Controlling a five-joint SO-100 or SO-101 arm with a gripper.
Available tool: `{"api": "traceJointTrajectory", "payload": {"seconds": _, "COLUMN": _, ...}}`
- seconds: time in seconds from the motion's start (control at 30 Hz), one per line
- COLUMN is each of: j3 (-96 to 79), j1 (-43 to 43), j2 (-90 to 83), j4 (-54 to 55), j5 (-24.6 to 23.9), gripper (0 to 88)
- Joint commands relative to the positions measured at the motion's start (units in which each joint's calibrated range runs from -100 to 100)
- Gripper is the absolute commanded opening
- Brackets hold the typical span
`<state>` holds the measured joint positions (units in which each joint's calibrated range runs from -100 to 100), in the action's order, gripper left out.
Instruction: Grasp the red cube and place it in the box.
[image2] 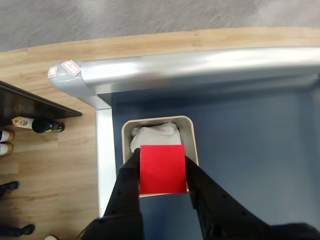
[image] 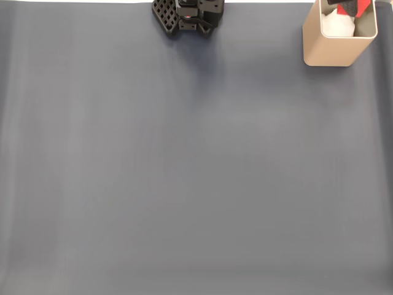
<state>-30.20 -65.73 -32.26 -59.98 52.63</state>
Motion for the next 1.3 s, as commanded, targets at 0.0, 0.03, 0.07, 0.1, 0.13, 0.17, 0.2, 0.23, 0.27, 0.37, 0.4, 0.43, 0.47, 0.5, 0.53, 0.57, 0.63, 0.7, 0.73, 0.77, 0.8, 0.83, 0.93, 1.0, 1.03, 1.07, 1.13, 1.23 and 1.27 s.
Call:
{"api": "traceJointTrajectory", "payload": {"seconds": 0.0, "j3": 1.0, "j1": -0.9, "j2": -1.4, "j4": 0.7, "j5": -0.6, "gripper": 1.1}}
{"api": "traceJointTrajectory", "payload": {"seconds": 0.03, "j3": 1.1, "j1": -1.0, "j2": -1.4, "j4": 0.7, "j5": -0.6, "gripper": 1.1}}
{"api": "traceJointTrajectory", "payload": {"seconds": 0.07, "j3": 1.1, "j1": -1.0, "j2": -1.4, "j4": 0.8, "j5": -0.6, "gripper": 1.1}}
{"api": "traceJointTrajectory", "payload": {"seconds": 0.1, "j3": 1.2, "j1": -1.0, "j2": -1.5, "j4": 0.9, "j5": -0.6, "gripper": 1.1}}
{"api": "traceJointTrajectory", "payload": {"seconds": 0.13, "j3": 1.3, "j1": -0.9, "j2": -1.7, "j4": 0.9, "j5": -0.5, "gripper": 1.1}}
{"api": "traceJointTrajectory", "payload": {"seconds": 0.17, "j3": 1.4, "j1": -0.8, "j2": -1.8, "j4": 1.0, "j5": -0.5, "gripper": 1.1}}
{"api": "traceJointTrajectory", "payload": {"seconds": 0.2, "j3": 1.5, "j1": -0.7, "j2": -1.9, "j4": 1.2, "j5": -0.6, "gripper": 0.9}}
{"api": "traceJointTrajectory", "payload": {"seconds": 0.23, "j3": 1.5, "j1": -0.6, "j2": -2.1, "j4": 1.5, "j5": -0.7, "gripper": 0.6}}
{"api": "traceJointTrajectory", "payload": {"seconds": 0.27, "j3": 1.5, "j1": -0.5, "j2": -2.1, "j4": 1.6, "j5": -1.0, "gripper": 0.5}}
{"api": "traceJointTrajectory", "payload": {"seconds": 0.37, "j3": 1.5, "j1": -0.4, "j2": -2.3, "j4": 1.7, "j5": -1.3, "gripper": 1.0}}
{"api": "traceJointTrajectory", "payload": {"seconds": 0.4, "j3": 1.5, "j1": -0.4, "j2": -2.3, "j4": 1.7, "j5": -1.3, "gripper": 1.0}}
{"api": "traceJointTrajectory", "payload": {"seconds": 0.43, "j3": 1.5, "j1": -0.4, "j2": -2.3, "j4": 1.7, "j5": -1.3, "gripper": 1.0}}
{"api": "traceJointTrajectory", "payload": {"seconds": 0.47, "j3": 1.6, "j1": -0.4, "j2": -2.3, "j4": 1.7, "j5": -1.3, "gripper": 1.0}}
{"api": "traceJointTrajectory", "payload": {"seconds": 0.5, "j3": 1.6, "j1": -0.3, "j2": -2.3, "j4": 1.7, "j5": -1.3, "gripper": 1.0}}
{"api": "traceJointTrajectory", "payload": {"seconds": 0.53, "j3": 1.6, "j1": -0.2, "j2": -2.3, "j4": 1.7, "j5": -1.2, "gripper": 0.9}}
{"api": "traceJointTrajectory", "payload": {"seconds": 0.57, "j3": 1.6, "j1": 0.2, "j2": -2.4, "j4": 1.7, "j5": -1.3, "gripper": 2.9}}
{"api": "traceJointTrajectory", "payload": {"seconds": 0.63, "j3": 1.6, "j1": 0.8, "j2": -2.7, "j4": 1.7, "j5": -1.5, "gripper": 8.0}}
{"api": "traceJointTrajectory", "payload": {"seconds": 0.7, "j3": 1.4, "j1": 1.7, "j2": -3.1, "j4": 1.7, "j5": -1.4, "gripper": 15.3}}
{"api": "traceJointTrajectory", "payload": {"seconds": 0.73, "j3": 1.4, "j1": 2.1, "j2": -3.4, "j4": 1.7, "j5": -1.1, "gripper": 19.1}}
{"api": "traceJointTrajectory", "payload": {"seconds": 0.77, "j3": 1.3, "j1": 2.5, "j2": -3.6, "j4": 1.7, "j5": -1.0, "gripper": 22.6}}
{"api": "traceJointTrajectory", "payload": {"seconds": 0.8, "j3": 1.2, "j1": 2.9, "j2": -3.9, "j4": 1.7, "j5": -0.9, "gripper": 25.4}}
{"api": "traceJointTrajectory", "payload": {"seconds": 0.83, "j3": 1.1, "j1": 3.2, "j2": -4.0, "j4": 1.7, "j5": -0.7, "gripper": 27.6}}
{"api": "traceJointTrajectory", "payload": {"seconds": 0.93, "j3": 0.9, "j1": 3.8, "j2": -4.0, "j4": 1.7, "j5": -0.4, "gripper": 32.2}}
{"api": "traceJointTrajectory", "payload": {"seconds": 1.0, "j3": 0.7, "j1": 3.9, "j2": -4.0, "j4": 1.7, "j5": -0.4, "gripper": 34.7}}
{"api": "traceJointTrajectory", "payload": {"seconds": 1.03, "j3": 0.5, "j1": 3.9, "j2": -4.0, "j4": 1.7, "j5": -0.3, "gripper": 36.0}}
{"api": "traceJointTrajectory", "payload": {"seconds": 1.07, "j3": 0.4, "j1": 3.9, "j2": -4.2, "j4": 1.9, "j5": -0.2, "gripper": 36.7}}
{"api": "traceJointTrajectory", "payload": {"seconds": 1.13, "j3": 0.3, "j1": 3.9, "j2": -4.3, "j4": 2.4, "j5": -0.2, "gripper": 38.0}}
{"api": "traceJointTrajectory", "payload": {"seconds": 1.23, "j3": 0.3, "j1": 3.9, "j2": -4.3, "j4": 2.6, "j5": -0.1, "gripper": 38.6}}
{"api": "traceJointTrajectory", "payload": {"seconds": 1.27, "j3": 0.3, "j1": 3.9, "j2": -4.4, "j4": 2.6, "j5": -0.1, "gripper": 38.8}}
